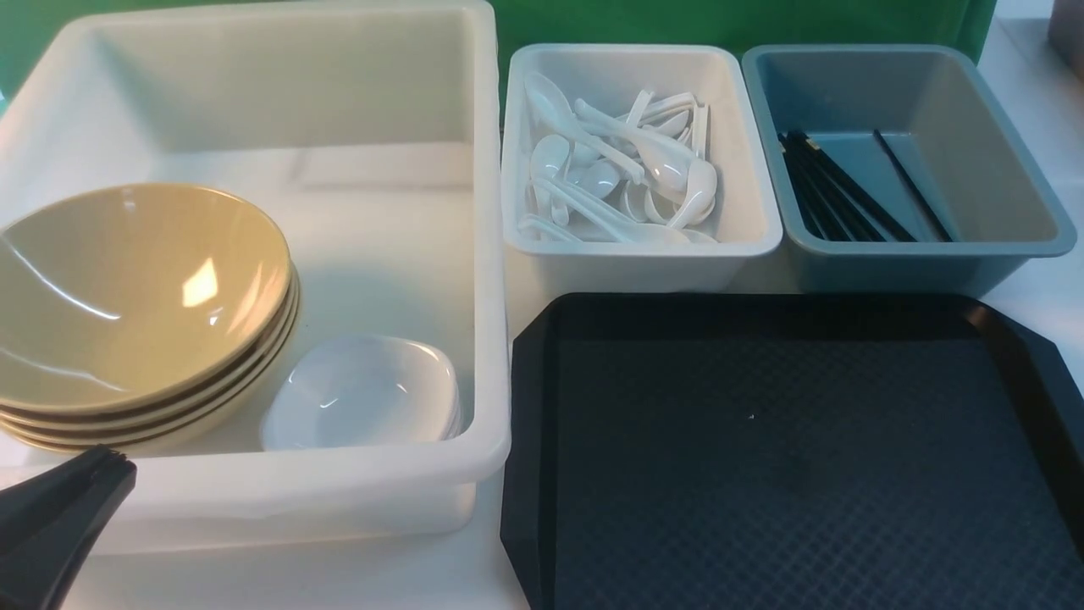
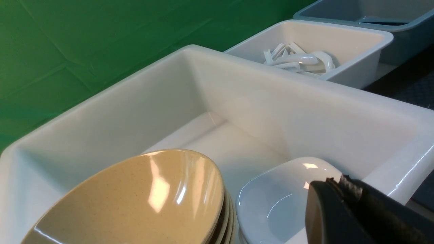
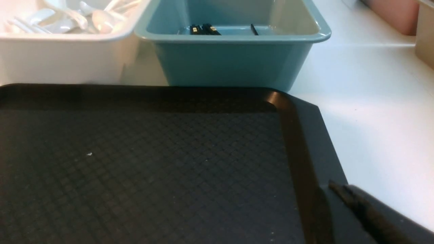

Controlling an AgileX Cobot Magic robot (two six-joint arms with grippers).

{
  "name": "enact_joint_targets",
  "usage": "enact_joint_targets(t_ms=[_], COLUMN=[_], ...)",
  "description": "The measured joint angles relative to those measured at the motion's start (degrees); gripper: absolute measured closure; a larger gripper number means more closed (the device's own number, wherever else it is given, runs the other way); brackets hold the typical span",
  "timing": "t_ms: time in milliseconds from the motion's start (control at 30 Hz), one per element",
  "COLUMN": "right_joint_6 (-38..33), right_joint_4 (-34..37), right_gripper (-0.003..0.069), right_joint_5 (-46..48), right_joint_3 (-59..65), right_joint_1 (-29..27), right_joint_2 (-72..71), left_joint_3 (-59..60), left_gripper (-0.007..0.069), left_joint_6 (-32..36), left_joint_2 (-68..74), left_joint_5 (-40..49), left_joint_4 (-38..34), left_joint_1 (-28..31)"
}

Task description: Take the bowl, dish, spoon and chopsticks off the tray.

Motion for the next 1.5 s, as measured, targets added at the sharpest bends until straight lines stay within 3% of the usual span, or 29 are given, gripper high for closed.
enact_joint_targets(t_ms=[767, 1033, 1100, 1400, 1500], right_joint_6=[0.01, 0.01, 0.01, 0.01, 0.01], right_joint_4=[-0.13, -0.13, -0.13, -0.13, -0.13], right_gripper=[0.0583, 0.058, 0.058, 0.0575, 0.0572], right_joint_5=[0.0, 0.0, 0.0, 0.0, 0.0], right_joint_3=[0.0, 0.0, 0.0, 0.0, 0.0], right_joint_1=[0.0, 0.0, -0.02, 0.0, 0.0], right_joint_2=[0.0, 0.0, 0.0, 0.0, 0.0], left_joint_3=[1.16, 3.49, 4.1, 12.51, 15.58], left_gripper=[0.0633, 0.0633, 0.0633, 0.0633, 0.0633], left_joint_6=[0.05, -1.11, -3.31, -31.54, -37.26], left_joint_2=[-0.02, -4.18, -5.74, -7.83, -7.83], left_joint_5=[-0.58, -0.73, -1.17, -4.73, -4.62], left_joint_4=[0.0, 5.22, 4.97, 12.0, 13.85], left_joint_1=[0.17, 6.94, 8.25, 12.3, 12.47])
